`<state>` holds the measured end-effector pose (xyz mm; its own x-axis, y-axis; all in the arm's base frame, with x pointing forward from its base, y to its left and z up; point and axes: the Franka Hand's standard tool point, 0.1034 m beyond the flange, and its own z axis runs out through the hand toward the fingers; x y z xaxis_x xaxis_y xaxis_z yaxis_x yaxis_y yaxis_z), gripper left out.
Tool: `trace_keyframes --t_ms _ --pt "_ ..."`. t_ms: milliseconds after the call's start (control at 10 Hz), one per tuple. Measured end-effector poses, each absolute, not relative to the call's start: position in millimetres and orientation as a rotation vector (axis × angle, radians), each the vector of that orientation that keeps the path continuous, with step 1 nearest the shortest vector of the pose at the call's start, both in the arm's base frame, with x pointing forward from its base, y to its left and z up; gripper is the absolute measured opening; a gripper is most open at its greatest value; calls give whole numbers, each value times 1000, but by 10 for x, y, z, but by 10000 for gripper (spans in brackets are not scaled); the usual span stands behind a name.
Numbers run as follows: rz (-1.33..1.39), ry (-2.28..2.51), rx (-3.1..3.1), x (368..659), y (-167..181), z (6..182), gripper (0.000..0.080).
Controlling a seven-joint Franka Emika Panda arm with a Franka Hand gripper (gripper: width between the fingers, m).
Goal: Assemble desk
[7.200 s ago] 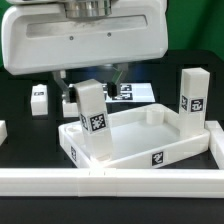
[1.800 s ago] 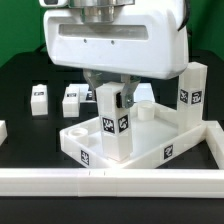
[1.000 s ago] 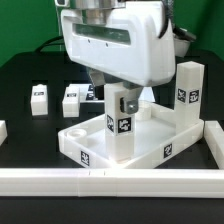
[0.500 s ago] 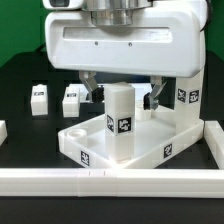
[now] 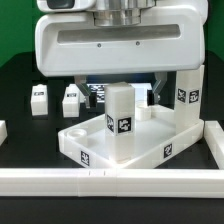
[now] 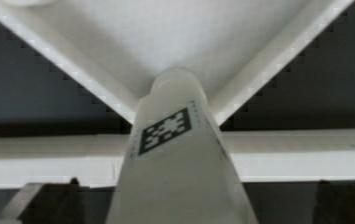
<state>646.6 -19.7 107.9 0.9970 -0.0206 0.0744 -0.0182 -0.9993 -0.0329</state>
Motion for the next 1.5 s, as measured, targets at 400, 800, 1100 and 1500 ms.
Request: trace_keyframes --t_ms 400,800,1100,1500 --pt "-116 -289 -3114 6463 -218 1080 648" --pt "-116 -279 -3115 6463 -220 1078 288" --pt "-115 -33 -3118 6464 -215 1076 288" --pt "-126 587 -3044 6480 -168 1066 288"
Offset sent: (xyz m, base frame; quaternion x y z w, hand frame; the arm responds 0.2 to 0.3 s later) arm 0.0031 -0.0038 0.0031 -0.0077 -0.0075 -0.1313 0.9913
